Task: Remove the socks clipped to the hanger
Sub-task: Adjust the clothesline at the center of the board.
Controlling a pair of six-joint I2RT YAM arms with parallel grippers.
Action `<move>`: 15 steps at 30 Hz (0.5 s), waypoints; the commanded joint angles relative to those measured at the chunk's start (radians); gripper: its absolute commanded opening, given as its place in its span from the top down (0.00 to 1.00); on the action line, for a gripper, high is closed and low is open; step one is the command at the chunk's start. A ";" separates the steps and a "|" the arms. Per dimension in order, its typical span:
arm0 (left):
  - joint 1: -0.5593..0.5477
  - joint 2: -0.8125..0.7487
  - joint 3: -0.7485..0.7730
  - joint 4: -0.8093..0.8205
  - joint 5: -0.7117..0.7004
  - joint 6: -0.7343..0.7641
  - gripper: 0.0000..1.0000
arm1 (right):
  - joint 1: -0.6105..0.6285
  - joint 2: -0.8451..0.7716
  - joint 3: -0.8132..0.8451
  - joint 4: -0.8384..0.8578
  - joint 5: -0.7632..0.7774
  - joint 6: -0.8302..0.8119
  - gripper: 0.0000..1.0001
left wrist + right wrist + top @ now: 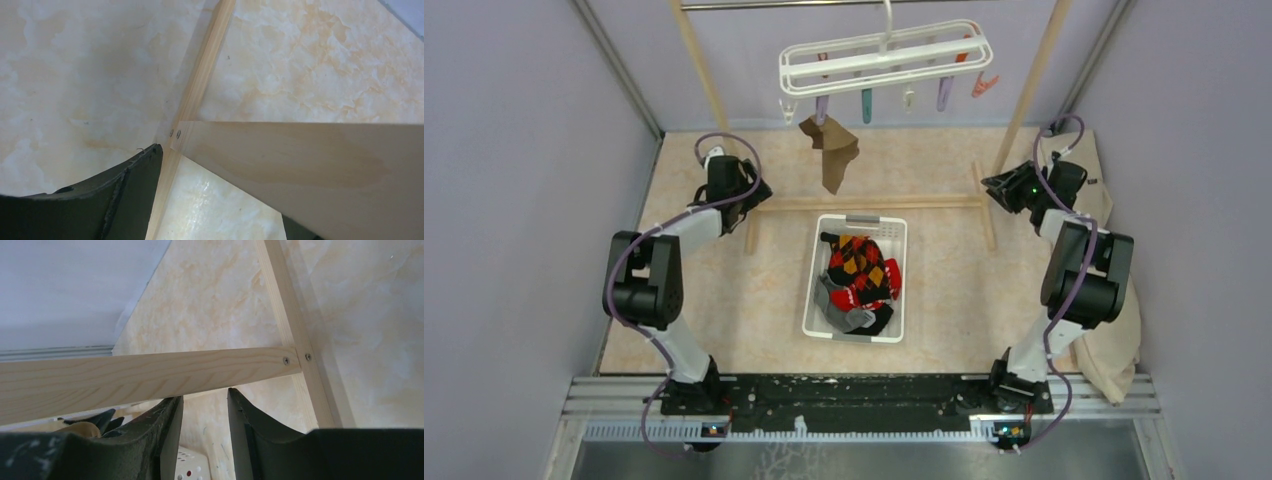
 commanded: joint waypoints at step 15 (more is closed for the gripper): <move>0.022 0.104 0.128 0.043 0.067 0.029 0.14 | 0.042 0.086 0.148 0.072 0.013 0.026 0.62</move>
